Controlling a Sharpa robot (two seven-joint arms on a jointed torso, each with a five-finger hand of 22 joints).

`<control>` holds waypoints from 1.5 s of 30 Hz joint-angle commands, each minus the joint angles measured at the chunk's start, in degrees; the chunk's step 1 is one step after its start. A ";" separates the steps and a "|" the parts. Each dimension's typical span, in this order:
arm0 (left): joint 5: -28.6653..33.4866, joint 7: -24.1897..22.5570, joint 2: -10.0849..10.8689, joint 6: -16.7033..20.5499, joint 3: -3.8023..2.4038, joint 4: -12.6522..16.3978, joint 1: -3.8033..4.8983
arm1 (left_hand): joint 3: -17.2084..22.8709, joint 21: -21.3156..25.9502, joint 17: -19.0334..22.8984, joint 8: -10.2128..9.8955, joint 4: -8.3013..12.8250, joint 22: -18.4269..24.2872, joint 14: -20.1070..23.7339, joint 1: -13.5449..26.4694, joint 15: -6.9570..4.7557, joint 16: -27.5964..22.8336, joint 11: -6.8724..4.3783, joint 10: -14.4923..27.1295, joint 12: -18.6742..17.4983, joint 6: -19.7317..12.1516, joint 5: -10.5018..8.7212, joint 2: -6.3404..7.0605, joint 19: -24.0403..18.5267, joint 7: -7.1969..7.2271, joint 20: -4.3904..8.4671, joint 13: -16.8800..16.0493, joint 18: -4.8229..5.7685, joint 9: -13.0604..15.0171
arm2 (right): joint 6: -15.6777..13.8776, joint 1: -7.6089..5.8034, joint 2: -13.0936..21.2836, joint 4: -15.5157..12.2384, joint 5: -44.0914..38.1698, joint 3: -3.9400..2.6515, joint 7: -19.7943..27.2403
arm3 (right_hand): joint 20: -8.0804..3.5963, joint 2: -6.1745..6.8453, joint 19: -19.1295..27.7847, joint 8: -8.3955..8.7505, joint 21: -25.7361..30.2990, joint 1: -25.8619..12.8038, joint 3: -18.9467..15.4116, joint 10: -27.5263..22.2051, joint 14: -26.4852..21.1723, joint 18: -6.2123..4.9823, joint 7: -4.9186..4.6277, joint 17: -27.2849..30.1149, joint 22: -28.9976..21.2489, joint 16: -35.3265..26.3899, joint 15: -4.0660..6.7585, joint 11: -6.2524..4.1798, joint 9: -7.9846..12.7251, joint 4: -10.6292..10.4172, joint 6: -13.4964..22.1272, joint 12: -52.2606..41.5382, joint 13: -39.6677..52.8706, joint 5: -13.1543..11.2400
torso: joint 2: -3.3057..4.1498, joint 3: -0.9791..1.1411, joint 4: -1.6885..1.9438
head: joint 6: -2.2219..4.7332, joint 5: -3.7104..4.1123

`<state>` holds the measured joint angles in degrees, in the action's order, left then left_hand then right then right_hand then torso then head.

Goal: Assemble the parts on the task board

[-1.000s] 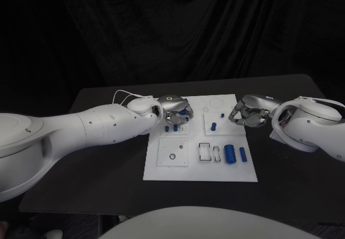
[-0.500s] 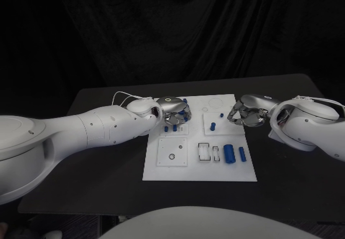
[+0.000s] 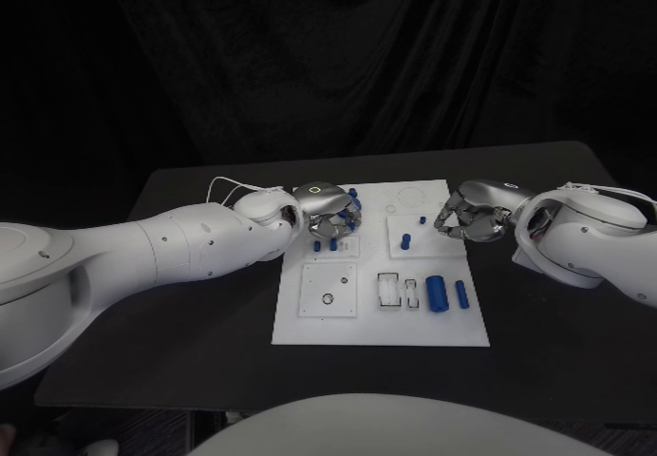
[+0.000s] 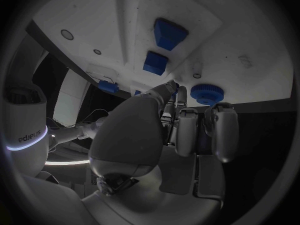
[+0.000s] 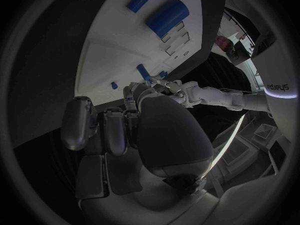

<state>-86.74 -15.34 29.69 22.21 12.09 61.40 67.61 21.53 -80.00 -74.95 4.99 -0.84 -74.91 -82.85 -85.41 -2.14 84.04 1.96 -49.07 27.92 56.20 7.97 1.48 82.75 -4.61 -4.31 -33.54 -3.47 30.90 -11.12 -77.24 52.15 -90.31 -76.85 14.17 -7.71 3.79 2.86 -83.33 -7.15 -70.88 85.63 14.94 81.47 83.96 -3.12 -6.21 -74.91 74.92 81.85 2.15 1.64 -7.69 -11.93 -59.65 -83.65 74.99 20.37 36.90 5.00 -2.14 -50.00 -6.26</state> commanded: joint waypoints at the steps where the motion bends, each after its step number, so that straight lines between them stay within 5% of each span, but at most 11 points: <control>1: 0.02 -2.38 1.43 4.78 -0.18 1.98 0.07 | 0.23 -0.16 -1.30 -0.05 0.56 -11.48 -0.49 -0.09 0.00 -0.07 0.08 -0.75 -1.18 0.41 -0.13 -0.32 0.46 -0.04 0.07 1.09 0.73 -0.10 | 0.35 0.12 0.18 -0.05 -0.10 -0.03 -0.43 | -0.03 0.01 0.27 -0.19 0.16 -0.27 0.10 -0.19 3.17 -1.06 0.14 -5.32 9.52 -0.27 0.33 -0.19 -0.07 -0.16 -0.45 0.33 4.61 0.30 | -0.07 -0.01 0.10 | 0.00 0.09; 7: 0.02 -1.28 5.45 4.24 -0.40 6.24 1.04 | 0.61 0.20 -0.74 -0.46 0.66 -11.38 -0.31 0.14 0.05 -0.39 0.19 -1.05 -3.01 0.56 -0.76 -0.10 0.32 -0.08 0.10 2.66 0.66 -0.43 | 0.61 0.12 0.37 0.08 -0.10 -0.03 -0.63 | -0.05 0.05 0.27 -0.19 0.16 -0.22 0.12 -0.22 3.15 -1.06 0.16 -5.23 9.52 -0.34 0.35 -0.21 -0.07 -0.10 -0.45 0.36 4.57 0.26 | -0.14 0.08 0.30 | 0.00 -0.20; 17: 0.02 0.37 8.08 0.82 -0.12 7.65 1.30 | 1.05 1.00 0.21 -1.05 0.72 -11.14 0.21 0.42 0.22 -0.89 0.40 -1.11 -5.02 0.17 -0.99 0.19 -0.16 -0.06 0.02 4.38 0.49 -0.89 | 0.91 0.13 0.36 0.11 -0.10 -0.03 -0.61 | -0.06 0.08 0.28 -0.19 0.20 -0.18 0.13 -0.24 3.15 -1.07 0.16 -5.25 9.51 -0.34 0.36 -0.22 -0.08 -0.05 -0.47 0.37 4.55 0.20 | -0.13 0.03 0.42 | 0.00 -0.11; 45: 0.02 1.41 6.02 -0.66 -0.01 3.48 0.33 | 1.37 1.45 0.69 -1.31 0.85 -11.02 0.55 0.51 0.37 -1.15 0.56 -1.52 -5.95 -0.41 -0.85 0.38 -0.45 -0.15 -0.08 5.29 0.40 -1.29 | 1.32 0.21 0.46 0.18 -0.09 -0.02 -0.76 | -0.08 0.10 0.31 -0.20 0.29 -0.07 0.18 -0.32 3.12 -1.08 0.17 -5.15 9.49 -0.43 0.38 -0.23 -0.10 0.06 -0.50 0.44 4.46 0.14 | -0.17 0.10 0.28 | 0.00 -0.24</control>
<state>-86.79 -13.82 35.89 21.89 12.13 65.01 68.07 22.59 -78.90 -74.35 3.98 -0.13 -74.91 -82.62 -85.15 -1.92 83.13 2.47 -50.17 22.35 56.19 7.24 1.77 82.74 -4.60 -4.31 -28.33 -3.49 29.58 -10.24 -77.16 52.62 -90.15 -76.84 14.18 -7.80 3.79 2.86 -83.33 -7.15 -70.88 85.63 14.94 81.47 83.96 -3.12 -6.00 -74.91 74.91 81.62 2.14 1.64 -7.72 -11.93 -59.86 -83.42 75.00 20.37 36.74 5.10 -1.81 -50.00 -6.54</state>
